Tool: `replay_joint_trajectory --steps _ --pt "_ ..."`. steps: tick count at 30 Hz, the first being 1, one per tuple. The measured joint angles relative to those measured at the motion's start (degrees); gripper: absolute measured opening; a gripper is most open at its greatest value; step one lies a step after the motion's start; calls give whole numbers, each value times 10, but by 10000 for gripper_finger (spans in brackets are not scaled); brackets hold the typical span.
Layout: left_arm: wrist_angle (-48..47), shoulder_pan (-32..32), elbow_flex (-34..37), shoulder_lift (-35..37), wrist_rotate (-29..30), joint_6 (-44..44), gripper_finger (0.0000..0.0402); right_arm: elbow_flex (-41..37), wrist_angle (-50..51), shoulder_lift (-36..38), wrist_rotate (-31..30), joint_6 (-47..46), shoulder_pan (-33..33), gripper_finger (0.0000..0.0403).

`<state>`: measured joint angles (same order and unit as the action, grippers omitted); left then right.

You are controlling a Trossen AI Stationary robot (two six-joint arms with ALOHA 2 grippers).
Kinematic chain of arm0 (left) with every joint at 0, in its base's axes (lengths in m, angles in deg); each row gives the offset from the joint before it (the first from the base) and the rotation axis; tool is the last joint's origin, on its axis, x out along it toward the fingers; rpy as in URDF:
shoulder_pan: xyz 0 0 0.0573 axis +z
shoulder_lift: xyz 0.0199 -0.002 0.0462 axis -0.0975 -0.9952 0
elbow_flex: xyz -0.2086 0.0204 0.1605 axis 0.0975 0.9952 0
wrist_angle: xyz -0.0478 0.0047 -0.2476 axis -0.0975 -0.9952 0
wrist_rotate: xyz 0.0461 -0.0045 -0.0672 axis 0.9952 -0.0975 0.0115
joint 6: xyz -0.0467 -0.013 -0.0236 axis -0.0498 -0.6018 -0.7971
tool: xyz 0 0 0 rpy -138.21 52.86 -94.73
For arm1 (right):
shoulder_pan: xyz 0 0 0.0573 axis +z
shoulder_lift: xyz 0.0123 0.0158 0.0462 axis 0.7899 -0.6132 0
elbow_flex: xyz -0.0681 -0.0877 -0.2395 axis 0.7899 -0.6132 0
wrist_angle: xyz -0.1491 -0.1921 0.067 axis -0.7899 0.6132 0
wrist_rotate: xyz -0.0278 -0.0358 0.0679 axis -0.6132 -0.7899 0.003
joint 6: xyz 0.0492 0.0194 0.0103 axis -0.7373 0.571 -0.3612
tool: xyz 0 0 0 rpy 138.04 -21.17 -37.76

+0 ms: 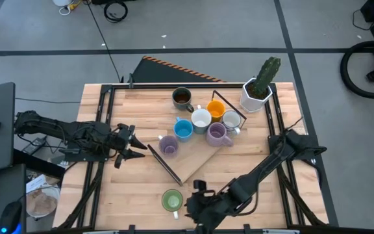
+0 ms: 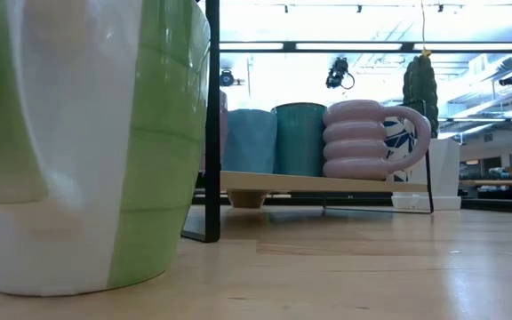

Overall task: Place coffee mugs
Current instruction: Put the green mug on the shelf

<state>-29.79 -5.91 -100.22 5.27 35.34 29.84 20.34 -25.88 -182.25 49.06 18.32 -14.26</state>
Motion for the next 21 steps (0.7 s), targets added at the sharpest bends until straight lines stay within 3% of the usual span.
replay_joint_trajectory --steps 9,14,21 --pt "-3 0 0 0 0 -55 172 124 39 -94 3 98 -6 157" --pt "-2 0 0 0 0 -70 172 139 44 -115 -11 133 -19 158" --pt "-10 0 0 0 0 -71 172 139 23 -134 19 167 -39 168"
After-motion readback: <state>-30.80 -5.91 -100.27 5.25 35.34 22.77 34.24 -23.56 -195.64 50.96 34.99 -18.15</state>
